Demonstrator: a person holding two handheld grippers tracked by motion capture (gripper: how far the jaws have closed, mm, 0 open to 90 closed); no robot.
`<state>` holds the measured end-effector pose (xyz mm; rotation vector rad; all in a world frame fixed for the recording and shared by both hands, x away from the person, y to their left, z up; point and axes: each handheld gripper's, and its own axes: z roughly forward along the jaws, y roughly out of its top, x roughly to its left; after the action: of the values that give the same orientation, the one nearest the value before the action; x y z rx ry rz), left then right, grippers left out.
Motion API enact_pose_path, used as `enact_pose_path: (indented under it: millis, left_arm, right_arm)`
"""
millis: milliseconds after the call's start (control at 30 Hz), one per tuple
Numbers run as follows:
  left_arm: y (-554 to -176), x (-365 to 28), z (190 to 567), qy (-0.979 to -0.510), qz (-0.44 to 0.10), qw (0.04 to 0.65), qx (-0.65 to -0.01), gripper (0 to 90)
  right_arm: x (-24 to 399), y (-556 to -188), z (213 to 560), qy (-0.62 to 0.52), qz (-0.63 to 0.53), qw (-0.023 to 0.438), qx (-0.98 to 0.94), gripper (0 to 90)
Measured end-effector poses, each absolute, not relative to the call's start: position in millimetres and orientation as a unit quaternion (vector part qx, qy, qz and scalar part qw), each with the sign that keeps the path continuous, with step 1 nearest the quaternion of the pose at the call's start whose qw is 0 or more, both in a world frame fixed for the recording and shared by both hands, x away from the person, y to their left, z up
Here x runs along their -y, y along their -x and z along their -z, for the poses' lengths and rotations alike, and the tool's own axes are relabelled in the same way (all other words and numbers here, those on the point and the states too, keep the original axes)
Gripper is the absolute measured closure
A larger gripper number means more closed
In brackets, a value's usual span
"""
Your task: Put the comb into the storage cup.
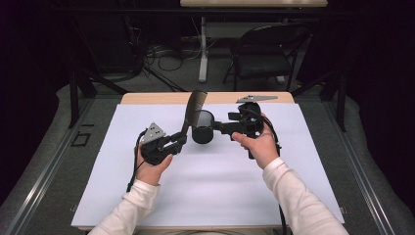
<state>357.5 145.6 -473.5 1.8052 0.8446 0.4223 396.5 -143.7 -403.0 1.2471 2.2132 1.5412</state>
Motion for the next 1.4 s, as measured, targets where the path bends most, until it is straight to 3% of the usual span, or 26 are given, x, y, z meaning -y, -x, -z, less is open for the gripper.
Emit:
enact_pose_path:
  millis: [367,900,1400]
  left_arm:
    - [-357,-141,479,-0.759,-0.18,0.517,-0.352,72.6]
    - [-355,-132,490,-0.767,-0.178,0.509,-0.347,72.6]
    - [-353,-128,493,-0.77,-0.181,0.507,-0.344,72.6]
  right_arm:
    - [140,-397,402,-0.418,-0.523,0.077,-0.739,28.8]
    - [130,-398,406,-0.422,-0.514,0.058,-0.745,35.2]
    - [130,-399,407,-0.438,-0.522,0.055,-0.73,35.2]
